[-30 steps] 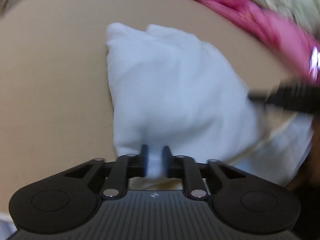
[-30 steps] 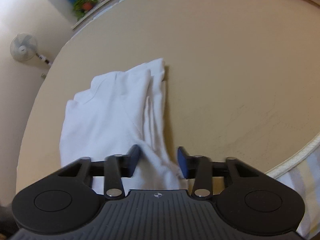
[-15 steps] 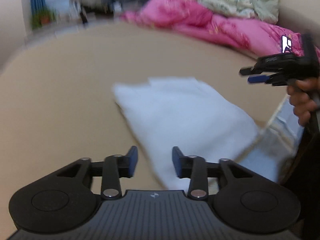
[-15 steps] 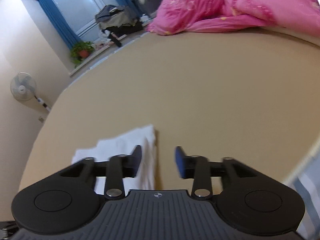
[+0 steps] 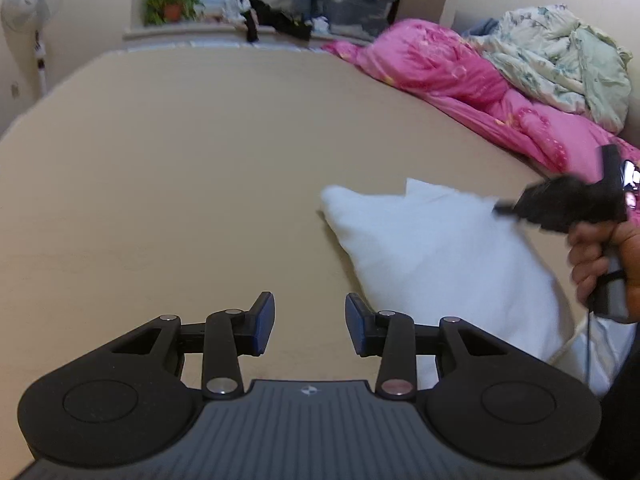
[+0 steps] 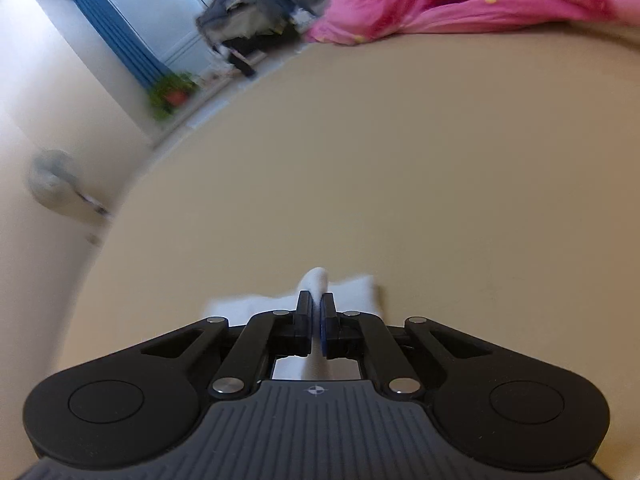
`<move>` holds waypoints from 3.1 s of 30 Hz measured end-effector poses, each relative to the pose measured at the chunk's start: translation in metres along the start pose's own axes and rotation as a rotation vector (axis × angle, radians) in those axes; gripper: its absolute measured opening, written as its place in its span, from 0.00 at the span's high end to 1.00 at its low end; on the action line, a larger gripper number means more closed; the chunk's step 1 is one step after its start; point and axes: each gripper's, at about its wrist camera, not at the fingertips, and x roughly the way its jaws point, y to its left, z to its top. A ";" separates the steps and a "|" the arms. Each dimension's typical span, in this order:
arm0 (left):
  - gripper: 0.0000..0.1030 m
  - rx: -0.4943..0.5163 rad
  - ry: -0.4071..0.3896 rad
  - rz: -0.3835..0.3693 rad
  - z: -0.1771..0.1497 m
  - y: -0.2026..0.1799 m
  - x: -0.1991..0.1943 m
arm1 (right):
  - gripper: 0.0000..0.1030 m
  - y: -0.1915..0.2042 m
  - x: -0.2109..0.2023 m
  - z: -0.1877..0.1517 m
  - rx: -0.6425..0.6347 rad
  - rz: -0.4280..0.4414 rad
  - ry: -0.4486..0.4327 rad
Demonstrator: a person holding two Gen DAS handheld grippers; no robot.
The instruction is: Fold small clothes
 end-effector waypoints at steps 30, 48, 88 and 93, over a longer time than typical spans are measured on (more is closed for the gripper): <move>0.63 -0.158 0.165 -0.161 0.053 -0.056 0.145 | 0.74 -0.005 0.008 -0.037 -0.007 0.115 0.221; 0.36 -0.167 -0.015 0.070 0.136 0.094 0.064 | 0.46 0.122 0.050 -0.002 -0.212 0.139 0.037; 0.01 0.094 -0.187 0.402 -0.007 -0.069 -0.091 | 0.07 0.117 -0.164 -0.101 -0.451 0.021 -0.258; 0.01 0.137 -0.251 0.378 -0.045 -0.086 -0.137 | 0.07 0.112 -0.176 -0.135 -0.406 0.041 -0.211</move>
